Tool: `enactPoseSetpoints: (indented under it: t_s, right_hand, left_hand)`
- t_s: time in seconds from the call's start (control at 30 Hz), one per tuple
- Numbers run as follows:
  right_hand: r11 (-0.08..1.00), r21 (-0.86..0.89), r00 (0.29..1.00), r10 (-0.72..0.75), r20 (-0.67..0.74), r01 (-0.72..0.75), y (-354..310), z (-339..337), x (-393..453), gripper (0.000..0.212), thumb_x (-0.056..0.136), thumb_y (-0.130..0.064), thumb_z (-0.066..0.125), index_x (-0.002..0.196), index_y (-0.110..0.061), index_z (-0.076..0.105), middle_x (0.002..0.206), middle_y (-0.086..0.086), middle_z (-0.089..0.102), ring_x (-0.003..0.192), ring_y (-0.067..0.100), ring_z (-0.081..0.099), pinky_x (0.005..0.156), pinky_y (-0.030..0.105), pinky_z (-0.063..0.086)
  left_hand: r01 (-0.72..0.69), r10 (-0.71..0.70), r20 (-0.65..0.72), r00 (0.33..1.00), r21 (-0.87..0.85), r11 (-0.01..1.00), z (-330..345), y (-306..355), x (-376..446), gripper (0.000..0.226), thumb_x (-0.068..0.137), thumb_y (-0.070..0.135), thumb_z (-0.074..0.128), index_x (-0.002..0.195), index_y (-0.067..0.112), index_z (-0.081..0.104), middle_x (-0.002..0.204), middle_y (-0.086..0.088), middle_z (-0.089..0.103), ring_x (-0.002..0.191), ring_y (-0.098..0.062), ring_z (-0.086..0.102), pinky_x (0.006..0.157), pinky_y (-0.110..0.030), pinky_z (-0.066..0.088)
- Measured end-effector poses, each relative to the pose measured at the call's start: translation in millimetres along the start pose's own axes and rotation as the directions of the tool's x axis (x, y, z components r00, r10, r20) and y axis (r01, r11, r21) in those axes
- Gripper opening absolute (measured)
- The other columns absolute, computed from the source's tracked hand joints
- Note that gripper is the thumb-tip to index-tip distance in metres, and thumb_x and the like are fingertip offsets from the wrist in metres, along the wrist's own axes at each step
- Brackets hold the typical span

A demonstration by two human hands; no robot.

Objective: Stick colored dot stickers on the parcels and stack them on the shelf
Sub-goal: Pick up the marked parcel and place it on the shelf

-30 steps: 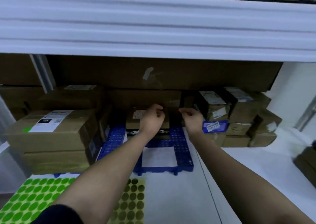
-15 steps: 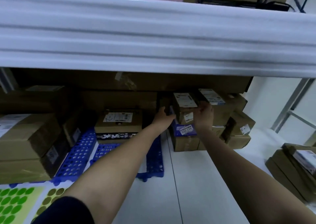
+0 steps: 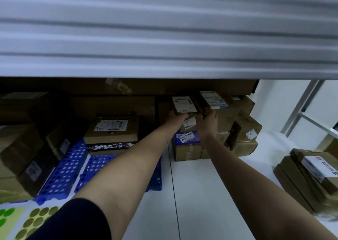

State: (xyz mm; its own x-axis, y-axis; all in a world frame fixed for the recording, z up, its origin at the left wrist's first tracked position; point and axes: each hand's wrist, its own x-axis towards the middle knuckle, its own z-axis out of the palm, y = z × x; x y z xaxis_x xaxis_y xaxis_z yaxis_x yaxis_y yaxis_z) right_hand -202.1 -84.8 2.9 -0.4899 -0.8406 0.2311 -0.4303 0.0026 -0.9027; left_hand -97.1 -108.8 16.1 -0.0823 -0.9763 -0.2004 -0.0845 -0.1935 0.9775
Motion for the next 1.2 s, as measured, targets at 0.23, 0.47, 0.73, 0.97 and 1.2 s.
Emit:
enactPoseSetpoints:
  t_s: [0.23, 0.47, 0.73, 0.97, 1.2]
  right_hand:
    - [0.995, 0.077, 0.997, 0.059, 0.053, -0.063, 4.5, -1.0, 3.7, 0.046, 0.092, -0.02, 0.051, 0.136, -0.014, 0.039, 0.13, 0.01, 0.042, 0.103, 0.016, 0.04, 0.086, 0.031, 0.035]
    - [0.995, 0.065, 0.992, 0.07, 0.11, -0.077, 1.1, 2.1, 0.4, 0.044, 0.094, -0.022, 0.049, 0.137, -0.016, 0.043, 0.137, 0.01, 0.032, 0.118, 0.028, 0.045, 0.103, 0.043, 0.041]
    - [0.974, 0.225, 0.999, 0.021, 0.029, -0.027, -11.5, 15.8, -19.2, 0.037, 0.079, -0.036, 0.046, 0.114, -0.036, 0.035, 0.117, 0.003, 0.056, 0.106, 0.029, 0.056, 0.09, 0.056, 0.047]
    - [0.871, 0.489, 0.998, 0.062, -0.011, -0.049, -24.8, 35.3, -41.8, 0.028, 0.097, -0.028, 0.052, 0.121, -0.019, 0.04, 0.121, 0.006, 0.053, 0.094, 0.007, 0.057, 0.073, 0.017, 0.045]
    - [0.817, 0.569, 0.994, 0.112, 0.006, -0.096, -51.5, 69.7, -73.6, 0.022, 0.093, -0.035, 0.056, 0.111, -0.03, 0.046, 0.127, 0.004, 0.045, 0.112, 0.02, 0.053, 0.095, 0.04, 0.051]
  left_hand:
    - [0.051, -0.052, -0.021, 0.998, -0.062, 0.997, 8.8, 8.1, -10.3, 0.056, 0.091, 0.03, 0.057, 0.14, 0.013, 0.035, 0.126, -0.012, 0.058, 0.097, -0.018, 0.061, 0.056, -0.019, 0.041]
    - [0.024, -0.026, -0.015, 1.0, -0.103, 0.994, 4.9, 9.5, -25.4, 0.056, 0.092, 0.04, 0.052, 0.14, 0.016, 0.038, 0.124, -0.009, 0.059, 0.095, -0.015, 0.059, 0.064, -0.021, 0.042]
    - [-0.023, 0.011, -0.091, 0.996, -0.138, 0.99, 0.0, 3.0, -44.3, 0.06, 0.091, 0.04, 0.052, 0.143, 0.02, 0.03, 0.134, -0.006, 0.049, 0.114, -0.021, 0.049, 0.086, -0.031, 0.038]
    - [-0.207, 0.158, -0.213, 0.964, -0.23, 0.951, -21.7, -1.0, -64.8, 0.061, 0.094, 0.02, 0.054, 0.144, 0.019, 0.02, 0.138, -0.005, 0.043, 0.113, -0.014, 0.045, 0.088, -0.021, 0.038]
    - [-0.162, 0.038, -0.316, 0.948, -0.374, 0.913, -71.4, -5.5, -75.3, 0.043, 0.091, 0.039, 0.054, 0.126, 0.026, 0.033, 0.132, -0.009, 0.046, 0.111, -0.022, 0.053, 0.094, -0.034, 0.048]
